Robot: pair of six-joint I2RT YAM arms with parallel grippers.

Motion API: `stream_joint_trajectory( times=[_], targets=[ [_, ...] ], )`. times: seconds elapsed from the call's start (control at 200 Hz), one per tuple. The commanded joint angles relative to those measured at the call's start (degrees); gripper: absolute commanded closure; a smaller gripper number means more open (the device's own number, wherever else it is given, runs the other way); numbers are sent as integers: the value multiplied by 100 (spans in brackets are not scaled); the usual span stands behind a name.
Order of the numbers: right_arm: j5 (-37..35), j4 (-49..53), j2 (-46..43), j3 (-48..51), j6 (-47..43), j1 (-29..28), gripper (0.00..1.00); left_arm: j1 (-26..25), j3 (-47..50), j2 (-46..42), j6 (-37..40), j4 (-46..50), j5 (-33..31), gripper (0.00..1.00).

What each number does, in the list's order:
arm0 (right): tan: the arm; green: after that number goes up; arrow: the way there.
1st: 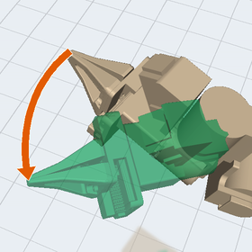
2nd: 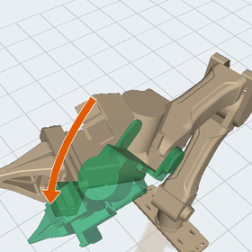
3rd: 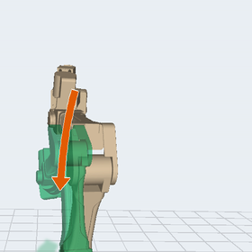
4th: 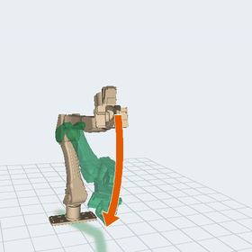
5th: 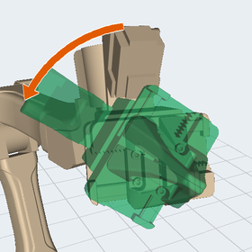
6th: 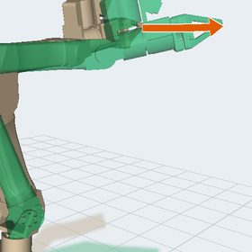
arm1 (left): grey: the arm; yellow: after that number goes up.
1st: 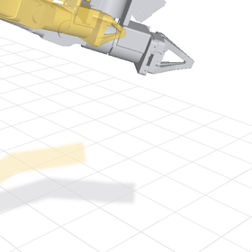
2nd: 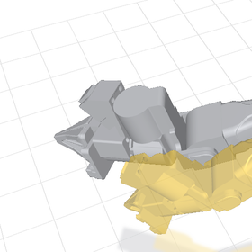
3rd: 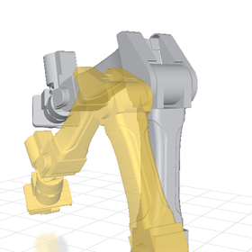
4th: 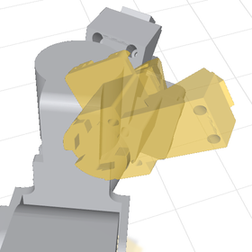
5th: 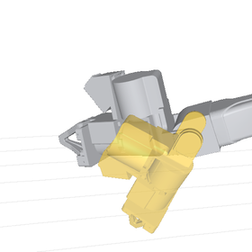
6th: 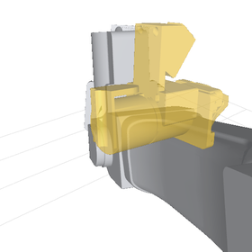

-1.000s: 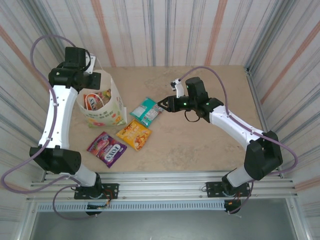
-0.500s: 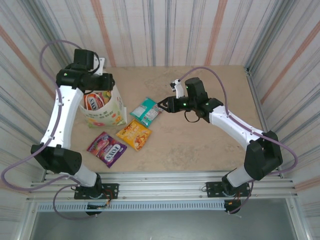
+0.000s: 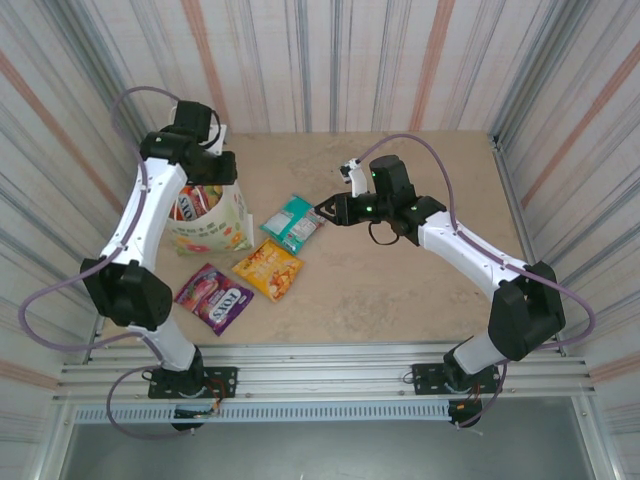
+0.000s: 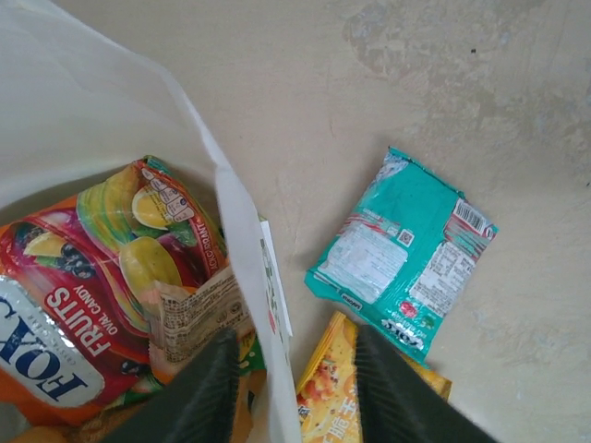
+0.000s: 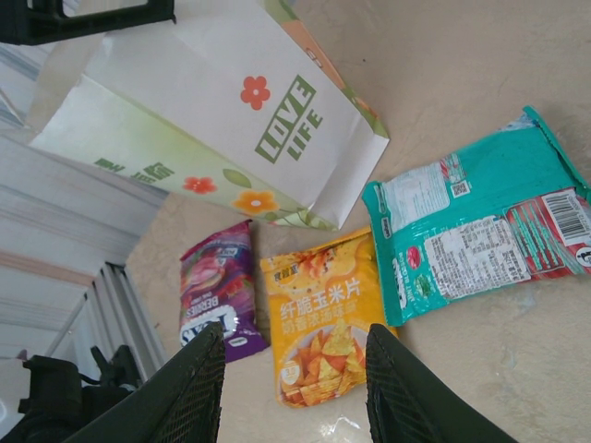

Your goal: Place the snacks into the paper bag

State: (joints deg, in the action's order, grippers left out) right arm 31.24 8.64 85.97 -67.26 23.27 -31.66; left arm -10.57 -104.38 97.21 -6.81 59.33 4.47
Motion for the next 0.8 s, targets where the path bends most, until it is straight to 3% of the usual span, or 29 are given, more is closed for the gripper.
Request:
stream_joint_trajectory(
  times=[0.0, 0.135, 0.797],
  targets=[
    [-85, 85, -82, 64, -85, -49, 57, -96, -260, 132, -40, -18, 72, 75],
    [-120, 84, -114, 99, -85, -41, 57, -199, -470, 217, -74, -153, 188, 100],
    [-432, 162, -218, 260, 2, 37, 56, -810, -1811, 1219, -119, -405, 684, 100]
  ],
)
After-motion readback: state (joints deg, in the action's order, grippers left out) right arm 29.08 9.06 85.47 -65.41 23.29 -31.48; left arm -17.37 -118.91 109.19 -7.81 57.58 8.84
